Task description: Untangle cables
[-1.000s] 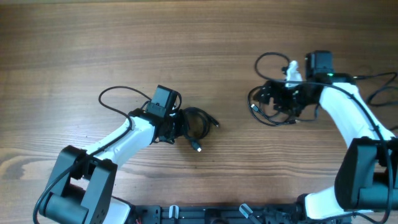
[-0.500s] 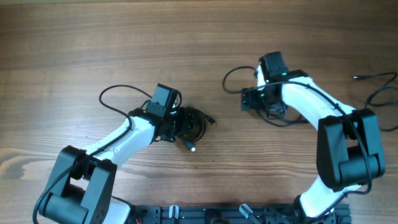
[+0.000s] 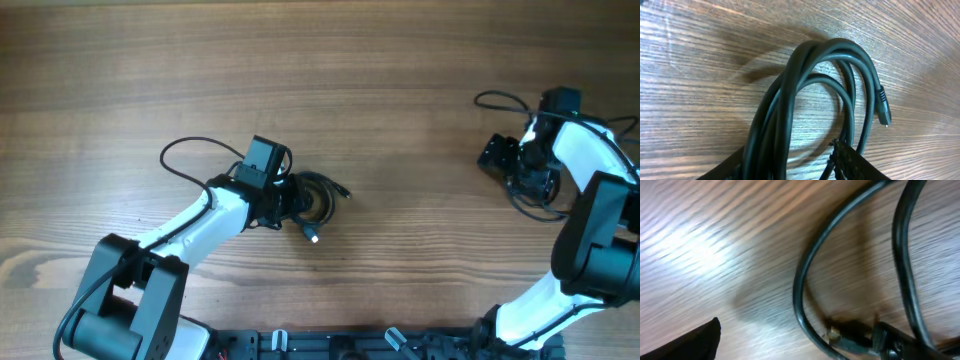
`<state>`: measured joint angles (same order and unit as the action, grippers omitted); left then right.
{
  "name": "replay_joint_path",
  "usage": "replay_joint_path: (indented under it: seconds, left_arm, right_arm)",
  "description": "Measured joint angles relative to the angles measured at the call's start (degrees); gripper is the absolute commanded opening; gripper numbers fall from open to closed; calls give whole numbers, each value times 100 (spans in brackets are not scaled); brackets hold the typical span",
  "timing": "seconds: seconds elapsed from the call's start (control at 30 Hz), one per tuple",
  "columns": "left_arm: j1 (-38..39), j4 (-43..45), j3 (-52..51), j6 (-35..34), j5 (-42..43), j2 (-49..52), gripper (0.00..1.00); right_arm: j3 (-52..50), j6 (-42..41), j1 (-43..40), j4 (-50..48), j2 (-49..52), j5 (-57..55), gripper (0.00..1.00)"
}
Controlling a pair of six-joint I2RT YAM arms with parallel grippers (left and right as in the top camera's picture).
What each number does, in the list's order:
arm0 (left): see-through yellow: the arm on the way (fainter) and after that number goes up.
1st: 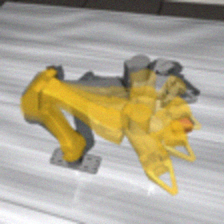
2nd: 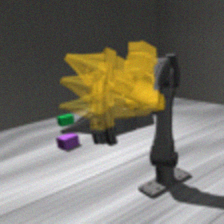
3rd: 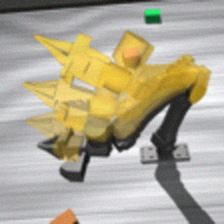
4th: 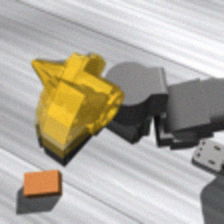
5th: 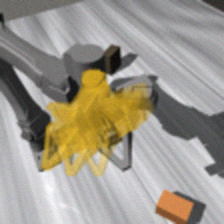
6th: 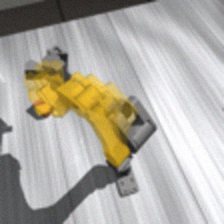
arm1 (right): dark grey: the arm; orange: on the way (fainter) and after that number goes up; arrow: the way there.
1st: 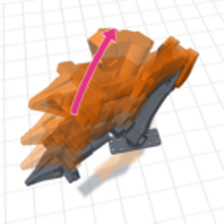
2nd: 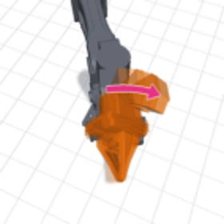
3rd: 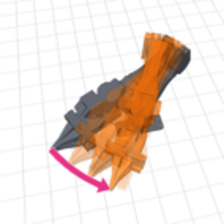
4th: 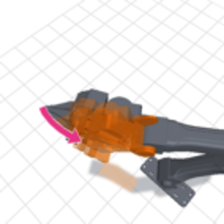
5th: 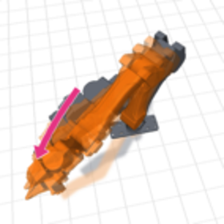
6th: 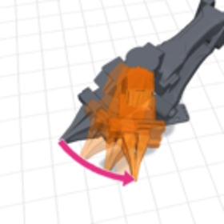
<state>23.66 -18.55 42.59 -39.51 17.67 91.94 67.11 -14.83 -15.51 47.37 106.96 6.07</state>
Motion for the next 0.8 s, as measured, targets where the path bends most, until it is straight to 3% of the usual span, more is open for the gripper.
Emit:
replay_joint_path:
  seconds: [0.03, 0.1, 0.2, 0.37, 0.43, 0.47, 0.53, 0.57, 0.7, 0.8]
  left_arm:
    - [0, 0, 0, 96, 2, 0, 70]
    - [0, 114, -7, 636, 142, 0, 100]
    - [-42, 136, 55, 1080, 544, -9, 100]
    - [-603, -678, 245, 1047, 752, -2, 100]
    - [-793, -1036, 286, 1036, 763, -17, 85]
    - [-863, -1215, 295, 1023, 741, -22, 69]
    - [-960, -1495, 304, 1016, 509, -24, 21]
    - [-960, -1504, 304, 1021, 426, -24, 12]
    - [-957, -1425, 304, 1095, 315, -24, 4]
    - [-960, -1003, 306, 1766, 514, -26, 4]
  right_arm:
    - [98, 33, 120, 50, -138, 153, 100]
    - [282, 267, 461, -2, -916, 739, 100]
    - [389, 540, 914, 83, -1720, 1665, 100]
    - [389, 743, 2149, 240, -1749, 2312, 100]
    - [389, 699, 2559, 236, -1749, 2369, 100]
    - [387, 610, 2715, 229, -1749, 2365, 100]
    - [387, 350, 3163, 87, -1735, 2354, 99]
    - [387, 304, 3353, -28, -1707, 2347, 100]
    - [385, -39, 3799, -247, -1499, 2258, 100]
    - [385, 190, 3770, -289, -1421, 2420, 100]
